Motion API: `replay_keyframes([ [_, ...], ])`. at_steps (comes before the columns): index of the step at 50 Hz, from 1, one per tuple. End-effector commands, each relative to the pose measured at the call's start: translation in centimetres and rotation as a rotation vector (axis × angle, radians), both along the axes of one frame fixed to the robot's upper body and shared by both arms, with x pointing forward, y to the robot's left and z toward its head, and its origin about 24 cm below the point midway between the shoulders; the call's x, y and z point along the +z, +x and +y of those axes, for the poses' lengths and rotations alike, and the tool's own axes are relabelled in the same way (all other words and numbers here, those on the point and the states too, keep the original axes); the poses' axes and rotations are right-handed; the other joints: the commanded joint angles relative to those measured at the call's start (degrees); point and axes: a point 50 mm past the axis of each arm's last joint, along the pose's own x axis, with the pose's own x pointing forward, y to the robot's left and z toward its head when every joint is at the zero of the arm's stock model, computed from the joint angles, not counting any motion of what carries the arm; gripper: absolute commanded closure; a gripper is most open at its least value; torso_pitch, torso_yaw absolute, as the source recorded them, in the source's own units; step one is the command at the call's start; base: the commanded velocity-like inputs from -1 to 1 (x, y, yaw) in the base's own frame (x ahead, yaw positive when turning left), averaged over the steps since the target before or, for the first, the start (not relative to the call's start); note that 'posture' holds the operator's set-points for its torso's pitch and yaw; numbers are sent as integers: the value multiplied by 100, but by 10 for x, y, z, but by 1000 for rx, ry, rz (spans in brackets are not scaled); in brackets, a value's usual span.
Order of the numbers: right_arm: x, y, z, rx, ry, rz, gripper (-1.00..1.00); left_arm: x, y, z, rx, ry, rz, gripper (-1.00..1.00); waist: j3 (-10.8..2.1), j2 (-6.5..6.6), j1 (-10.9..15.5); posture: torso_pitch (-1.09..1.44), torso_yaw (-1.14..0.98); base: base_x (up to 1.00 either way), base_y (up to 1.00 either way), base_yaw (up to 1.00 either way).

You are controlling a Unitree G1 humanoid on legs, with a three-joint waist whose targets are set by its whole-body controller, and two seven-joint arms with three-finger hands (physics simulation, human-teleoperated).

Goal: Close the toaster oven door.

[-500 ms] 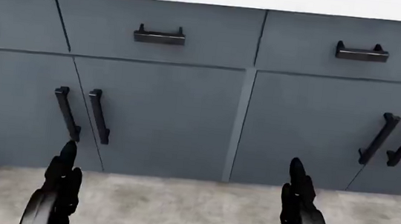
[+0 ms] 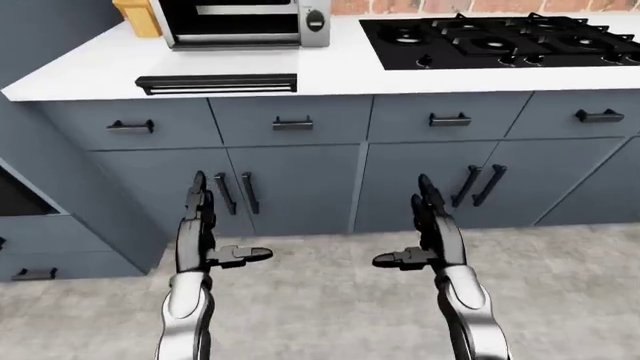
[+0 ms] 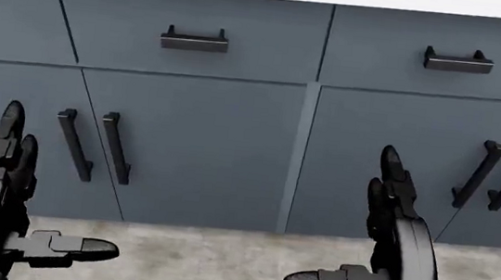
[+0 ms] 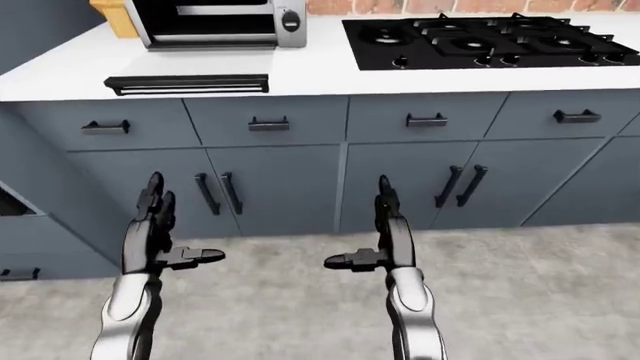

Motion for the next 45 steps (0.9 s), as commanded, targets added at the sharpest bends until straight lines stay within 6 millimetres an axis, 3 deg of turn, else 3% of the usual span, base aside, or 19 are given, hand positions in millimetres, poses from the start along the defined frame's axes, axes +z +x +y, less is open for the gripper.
replay_keyframes([
  [1, 23, 5, -2, 2, 2, -91, -100, 23, 5, 6, 7, 8, -103, -100, -118, 16, -2, 0, 0, 0, 0, 0],
  [17, 72, 17, -18, -7, -22, -213, -100, 65, 9, 42, 106, 9, -200, -100, -51, 41, -18, 0, 0, 0, 0, 0],
  [45, 171, 39, -44, -55, -113, -399, -100, 130, 11, 122, 330, 16, -361, -100, 20, 101, -10, 0, 0, 0, 0, 0],
])
